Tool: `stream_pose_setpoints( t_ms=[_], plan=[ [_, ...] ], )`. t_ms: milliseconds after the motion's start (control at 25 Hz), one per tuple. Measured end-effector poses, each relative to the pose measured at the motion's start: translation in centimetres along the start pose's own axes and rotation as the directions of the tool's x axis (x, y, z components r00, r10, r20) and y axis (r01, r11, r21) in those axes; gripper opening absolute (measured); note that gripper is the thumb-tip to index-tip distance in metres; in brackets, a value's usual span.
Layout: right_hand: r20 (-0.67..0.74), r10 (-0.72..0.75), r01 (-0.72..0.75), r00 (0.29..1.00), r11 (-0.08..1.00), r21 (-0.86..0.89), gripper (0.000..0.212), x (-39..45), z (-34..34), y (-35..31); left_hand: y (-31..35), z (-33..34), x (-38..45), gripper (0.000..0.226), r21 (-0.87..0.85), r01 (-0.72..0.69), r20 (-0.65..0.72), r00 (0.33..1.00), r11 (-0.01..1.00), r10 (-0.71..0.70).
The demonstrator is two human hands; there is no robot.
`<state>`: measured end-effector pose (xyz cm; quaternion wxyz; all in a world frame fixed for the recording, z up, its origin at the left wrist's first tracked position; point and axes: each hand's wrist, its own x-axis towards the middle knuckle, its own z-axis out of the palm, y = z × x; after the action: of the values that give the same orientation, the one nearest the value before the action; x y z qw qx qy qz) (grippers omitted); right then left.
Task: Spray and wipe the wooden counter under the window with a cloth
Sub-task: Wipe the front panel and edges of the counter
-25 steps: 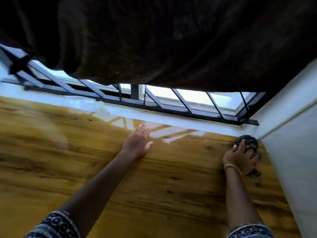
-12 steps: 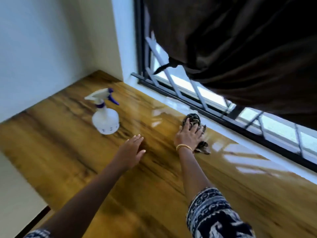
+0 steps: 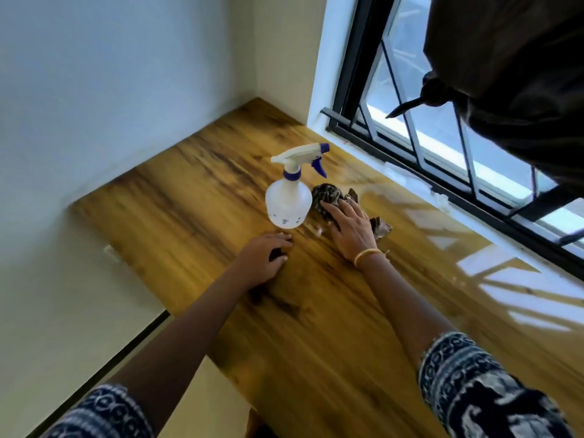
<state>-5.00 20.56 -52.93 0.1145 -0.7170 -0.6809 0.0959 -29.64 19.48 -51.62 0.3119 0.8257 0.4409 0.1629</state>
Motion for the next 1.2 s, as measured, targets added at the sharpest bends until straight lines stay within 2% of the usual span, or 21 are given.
stream_pose_setpoints(
  t_ms=[160,360,560,680,880,1000,1080,1120,1200],
  plan=[
    [0.007,-0.036,0.036,0.999,0.998,0.041,0.049,-4.9,0.8,-3.0,-0.4,-0.4,-2.1,0.025,0.011,-0.005,-0.048,0.999,1.0,0.005],
    [0.028,-0.086,0.086,0.996,0.996,0.027,0.05,-10.2,2.1,-6.8,-1.7,-0.9,-8.1,0.028,0.002,0.089,-0.124,0.988,0.996,-0.088],
    [0.073,-0.192,0.182,0.979,0.975,0.127,0.05,-17.8,3.1,-11.1,-0.5,0.5,-16.9,0.033,-0.043,0.204,-0.21,0.955,0.978,-0.208],
    [0.098,-0.22,0.201,0.971,0.964,0.176,0.05,-22.3,3.5,-13.1,1.3,2.1,-21.2,0.032,-0.077,0.21,-0.254,0.941,0.975,-0.222],
    [0.109,-0.271,0.24,0.956,0.942,0.235,0.043,-27.5,3.1,-14.8,2.8,3.2,-25.9,0.043,-0.058,0.234,-0.19,0.952,0.97,-0.241],
    [0.123,-0.238,0.178,0.963,0.911,0.371,0.041,-30.8,2.8,-15.6,3.3,3.6,-27.4,0.027,-0.047,0.292,-0.17,0.94,0.955,-0.295],
    [0.209,-0.207,0.075,0.956,0.858,0.508,0.041,-31.9,2.0,-15.9,3.8,3.6,-28.0,0.014,-0.04,0.281,-0.189,0.94,0.959,-0.284],
    [0.267,-0.179,-0.021,0.947,0.794,0.607,0.041,-32.1,1.4,-16.0,4.1,3.4,-28.2,0.011,-0.059,0.285,-0.198,0.936,0.957,-0.291],
    [0.374,-0.122,-0.241,0.919,0.577,0.78,0.037,-32.0,0.0,-16.1,5.0,2.7,-28.3,0.009,-0.181,0.319,-0.212,0.911,0.93,-0.353]
  ],
)
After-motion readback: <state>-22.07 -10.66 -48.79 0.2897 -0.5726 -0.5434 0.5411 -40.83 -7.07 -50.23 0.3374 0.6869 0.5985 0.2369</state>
